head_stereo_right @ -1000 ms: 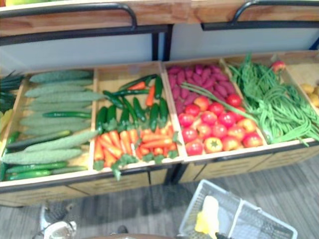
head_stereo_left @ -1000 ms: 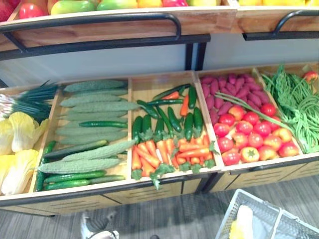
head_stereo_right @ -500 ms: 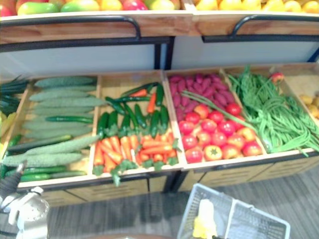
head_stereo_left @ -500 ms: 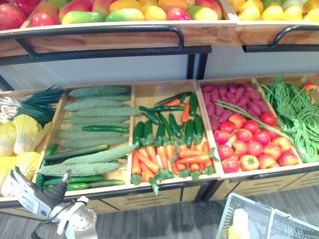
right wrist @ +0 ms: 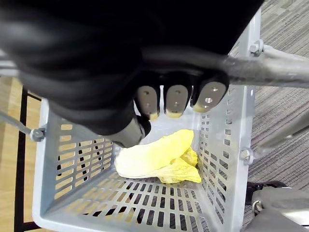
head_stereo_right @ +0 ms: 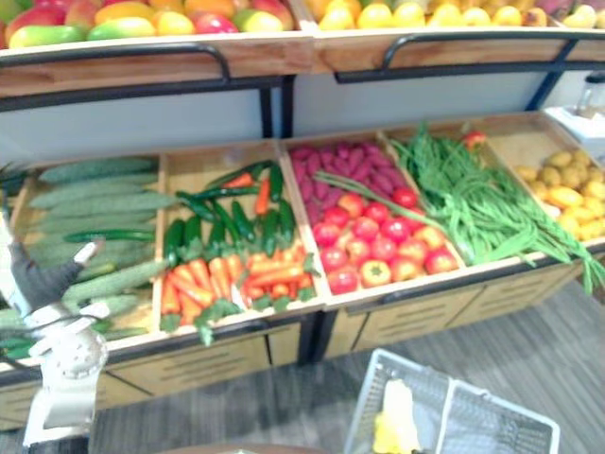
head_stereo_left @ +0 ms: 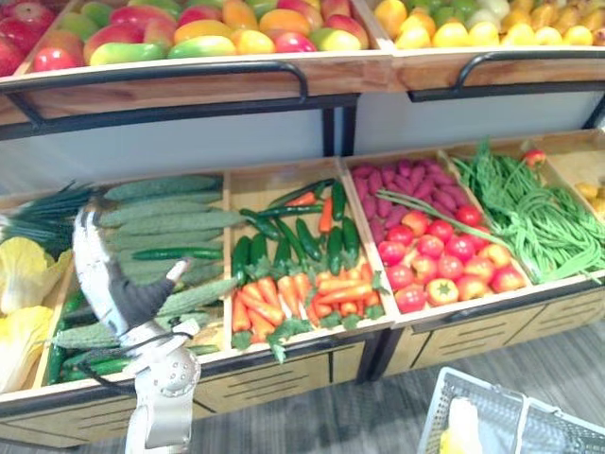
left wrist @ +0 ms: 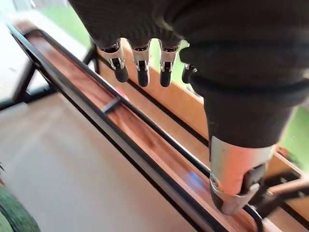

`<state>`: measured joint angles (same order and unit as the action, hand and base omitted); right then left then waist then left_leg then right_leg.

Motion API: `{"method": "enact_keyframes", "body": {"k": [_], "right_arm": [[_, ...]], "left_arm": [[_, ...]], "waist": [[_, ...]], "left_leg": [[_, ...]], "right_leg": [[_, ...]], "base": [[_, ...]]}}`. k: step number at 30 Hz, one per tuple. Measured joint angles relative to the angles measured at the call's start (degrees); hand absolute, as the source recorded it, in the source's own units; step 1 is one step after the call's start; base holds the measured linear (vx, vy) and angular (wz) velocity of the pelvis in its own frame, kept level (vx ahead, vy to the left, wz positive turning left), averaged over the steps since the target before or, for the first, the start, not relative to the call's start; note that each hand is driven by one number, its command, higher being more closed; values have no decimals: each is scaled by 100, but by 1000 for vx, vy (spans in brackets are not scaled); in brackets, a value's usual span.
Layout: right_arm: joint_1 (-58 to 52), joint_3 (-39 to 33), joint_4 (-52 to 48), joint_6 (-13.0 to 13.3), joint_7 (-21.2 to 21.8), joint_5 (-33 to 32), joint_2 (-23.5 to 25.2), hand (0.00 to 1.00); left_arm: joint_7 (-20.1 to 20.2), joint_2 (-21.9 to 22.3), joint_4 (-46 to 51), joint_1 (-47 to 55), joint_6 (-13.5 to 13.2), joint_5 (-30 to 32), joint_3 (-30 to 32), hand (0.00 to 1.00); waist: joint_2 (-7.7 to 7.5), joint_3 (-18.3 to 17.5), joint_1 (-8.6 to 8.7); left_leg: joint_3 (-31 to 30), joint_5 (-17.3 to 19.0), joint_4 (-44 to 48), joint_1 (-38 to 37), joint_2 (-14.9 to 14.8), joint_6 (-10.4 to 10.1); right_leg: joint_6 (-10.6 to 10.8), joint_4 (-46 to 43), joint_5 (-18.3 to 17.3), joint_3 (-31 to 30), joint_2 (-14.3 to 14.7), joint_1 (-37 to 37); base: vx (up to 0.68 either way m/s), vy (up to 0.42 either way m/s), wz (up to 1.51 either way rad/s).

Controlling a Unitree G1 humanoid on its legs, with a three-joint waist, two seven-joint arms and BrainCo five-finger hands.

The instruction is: Pick vegetable in the basket

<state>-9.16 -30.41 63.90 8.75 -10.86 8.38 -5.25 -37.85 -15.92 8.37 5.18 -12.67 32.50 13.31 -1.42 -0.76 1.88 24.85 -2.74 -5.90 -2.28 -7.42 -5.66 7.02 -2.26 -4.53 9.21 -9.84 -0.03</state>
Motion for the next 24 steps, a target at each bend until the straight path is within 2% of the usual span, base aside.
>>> {"method": "enact_keyframes", "body": {"k": [6,7,8,10,13,15,21,24], "right_arm": [[36,182,-98,8,59,-38,-34,100],[46,224,-258,15,147,-37,-62,100],[63,229,-307,27,156,-37,-80,100],[56,253,-350,27,171,-39,-122,100],[13,404,-453,26,190,-33,-266,100],[-4,500,-527,47,192,35,-359,100],[-231,614,-525,9,173,73,-511,100],[-286,619,-523,-19,164,77,-514,100]], "left_arm": [[738,-972,-770,-331,-310,-92,-906,0],[1166,-1428,-1188,-657,-377,-103,-1447,0],[1365,-1633,-1311,-776,-523,-196,-1632,0],[1483,-1760,-1381,-844,-655,-206,-1770,0],[1599,-1954,-1614,-999,-805,-203,-2106,0],[1774,-2234,-1876,-1133,-805,-195,-2518,0],[2297,-2335,-2467,-1305,-796,-207,-2913,0],[2474,-2391,-2639,-1331,-793,-248,-3032,0]], "waist": [[28,9,224],[112,68,323],[165,106,420],[222,156,544],[324,197,565],[368,240,604],[417,283,619],[471,328,710]], "left_leg": [[195,24,37,-48,5,-3],[299,58,37,-116,3,-24],[300,59,37,-123,1,-25],[320,84,37,-179,-8,-46],[470,182,37,-237,-44,-106],[500,194,37,-240,-47,-117],[589,236,38,-228,-80,-157],[597,236,38,-222,-79,-157]], "right_leg": [[52,160,201,-339,38,-93],[49,208,259,-604,61,-177],[47,215,279,-660,66,-198],[49,213,280,-710,76,-192],[52,196,297,-907,134,-279],[52,201,317,-971,144,-303],[59,191,321,-1059,187,-399],[62,185,323,-1087,189,-406]], "base": [[55,4,-36],[66,-21,-69],[58,-22,-63],[19,-16,-23],[-2,-14,-32],[-18,-22,-20],[-2,-31,-9],[15,-29,-5]]}}
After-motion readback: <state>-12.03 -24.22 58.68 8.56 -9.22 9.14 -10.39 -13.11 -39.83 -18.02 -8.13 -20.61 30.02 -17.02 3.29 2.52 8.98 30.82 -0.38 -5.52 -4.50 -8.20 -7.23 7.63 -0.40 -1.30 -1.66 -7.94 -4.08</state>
